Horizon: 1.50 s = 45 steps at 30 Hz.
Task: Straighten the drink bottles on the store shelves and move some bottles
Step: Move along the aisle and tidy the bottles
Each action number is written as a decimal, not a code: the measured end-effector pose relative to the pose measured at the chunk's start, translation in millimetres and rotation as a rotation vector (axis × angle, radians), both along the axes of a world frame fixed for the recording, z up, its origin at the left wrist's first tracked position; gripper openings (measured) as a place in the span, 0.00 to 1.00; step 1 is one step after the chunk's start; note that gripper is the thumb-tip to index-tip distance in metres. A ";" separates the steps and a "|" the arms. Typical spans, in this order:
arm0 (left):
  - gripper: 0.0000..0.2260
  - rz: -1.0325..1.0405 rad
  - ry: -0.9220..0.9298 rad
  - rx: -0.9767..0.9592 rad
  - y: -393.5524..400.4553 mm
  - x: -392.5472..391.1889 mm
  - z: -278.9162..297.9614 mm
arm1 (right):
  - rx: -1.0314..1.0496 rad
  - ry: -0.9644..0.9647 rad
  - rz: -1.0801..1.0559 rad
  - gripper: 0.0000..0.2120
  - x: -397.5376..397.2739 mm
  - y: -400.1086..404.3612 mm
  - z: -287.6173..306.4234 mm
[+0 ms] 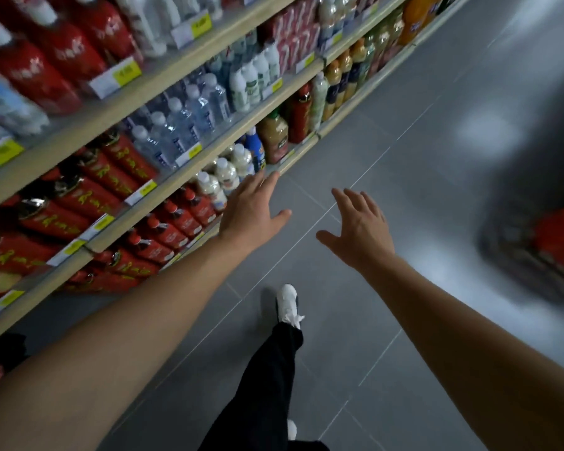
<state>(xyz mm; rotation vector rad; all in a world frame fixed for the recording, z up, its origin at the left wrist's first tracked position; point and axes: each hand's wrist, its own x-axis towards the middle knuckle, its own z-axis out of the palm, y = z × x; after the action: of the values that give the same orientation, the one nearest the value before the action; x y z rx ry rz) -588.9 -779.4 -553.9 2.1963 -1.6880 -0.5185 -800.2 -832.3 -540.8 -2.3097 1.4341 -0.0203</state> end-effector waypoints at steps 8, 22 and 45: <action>0.33 -0.018 0.037 0.003 -189.3 16.5 -28.3 | 0.088 -0.007 -0.038 0.42 12.4 -195.5 -41.1; 0.34 0.166 -0.074 0.183 -401.5 2.2 -153.1 | 0.162 -0.039 0.183 0.40 8.5 -475.0 -173.0; 0.31 0.413 -0.345 -0.230 -514.0 85.7 -420.8 | -0.474 -0.244 0.715 0.36 223.8 -658.8 -424.8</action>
<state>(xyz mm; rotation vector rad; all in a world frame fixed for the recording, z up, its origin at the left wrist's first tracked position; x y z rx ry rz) -503.2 -1293.4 -974.8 2.4600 -1.2938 0.1601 -576.5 -1491.0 -965.5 -2.9472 0.4579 -0.4543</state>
